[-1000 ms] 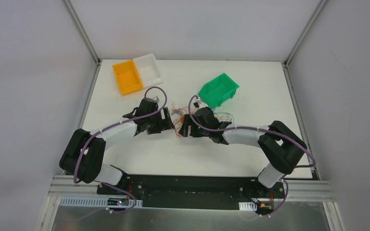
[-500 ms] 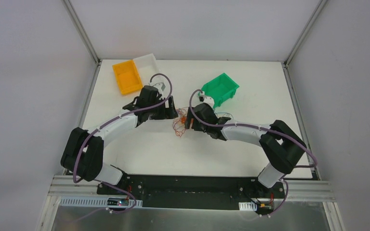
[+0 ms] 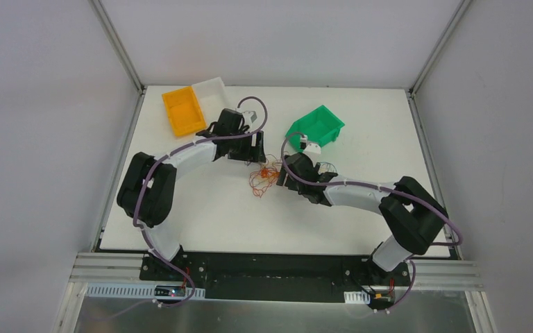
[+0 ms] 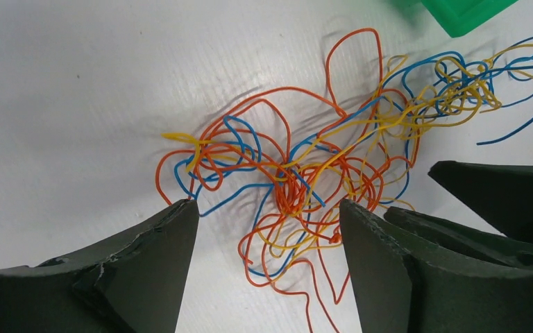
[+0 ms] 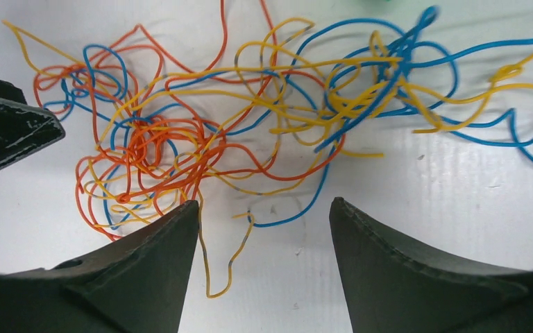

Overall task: Untangle the cables
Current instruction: Untie the cable.

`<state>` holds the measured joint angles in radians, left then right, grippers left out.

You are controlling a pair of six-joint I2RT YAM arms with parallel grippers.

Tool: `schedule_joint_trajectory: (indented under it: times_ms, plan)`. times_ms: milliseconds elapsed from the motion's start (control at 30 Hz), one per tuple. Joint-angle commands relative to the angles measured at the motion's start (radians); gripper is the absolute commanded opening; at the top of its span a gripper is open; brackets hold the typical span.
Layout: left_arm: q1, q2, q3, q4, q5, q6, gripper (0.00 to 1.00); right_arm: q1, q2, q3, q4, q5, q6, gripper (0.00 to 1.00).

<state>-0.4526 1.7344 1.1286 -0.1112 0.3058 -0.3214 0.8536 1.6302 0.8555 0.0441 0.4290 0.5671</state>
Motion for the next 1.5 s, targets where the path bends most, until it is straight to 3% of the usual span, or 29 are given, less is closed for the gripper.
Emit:
schedule_joint_trajectory:
  times_ms: [0, 233, 633, 767, 833, 1000, 1167, 1300, 1467]
  plan:
    - [-0.011, 0.027, 0.099, -0.042, 0.025, 0.149, 0.76, -0.022, -0.096, -0.041, 0.087, 0.061, 0.03, 0.72]
    - [-0.085, 0.074, 0.134, -0.045, -0.013, 0.355, 0.77, -0.038, -0.185, -0.133, 0.185, 0.059, 0.025, 0.73]
    - [-0.123, 0.201, 0.229, -0.136, -0.015, 0.427, 0.76, -0.066, -0.267, -0.207, 0.244, 0.064, 0.016, 0.74]
    - [-0.126, 0.227, 0.248, -0.142, -0.012, 0.419, 0.71, -0.076, -0.266, -0.205, 0.244, 0.051, 0.019, 0.74]
    - [-0.126, 0.237, 0.259, -0.149, -0.016, 0.412, 0.61, -0.079, -0.266, -0.207, 0.245, 0.043, 0.021, 0.74]
    - [-0.126, 0.235, 0.259, -0.172, -0.02, 0.365, 0.0, -0.087, -0.254, -0.2, 0.244, 0.015, 0.025, 0.74]
    - [-0.126, 0.115, 0.153, -0.113, -0.043, 0.124, 0.0, -0.117, -0.171, -0.153, 0.232, -0.14, 0.043, 0.74]
    - [-0.126, 0.007, -0.022, 0.049, -0.033, -0.107, 0.0, -0.128, -0.113, -0.133, 0.267, -0.264, 0.052, 0.74]
    - [-0.133, -0.035, -0.198, 0.279, -0.016, -0.266, 0.0, -0.127, -0.015, -0.088, 0.27, -0.388, 0.083, 0.71]
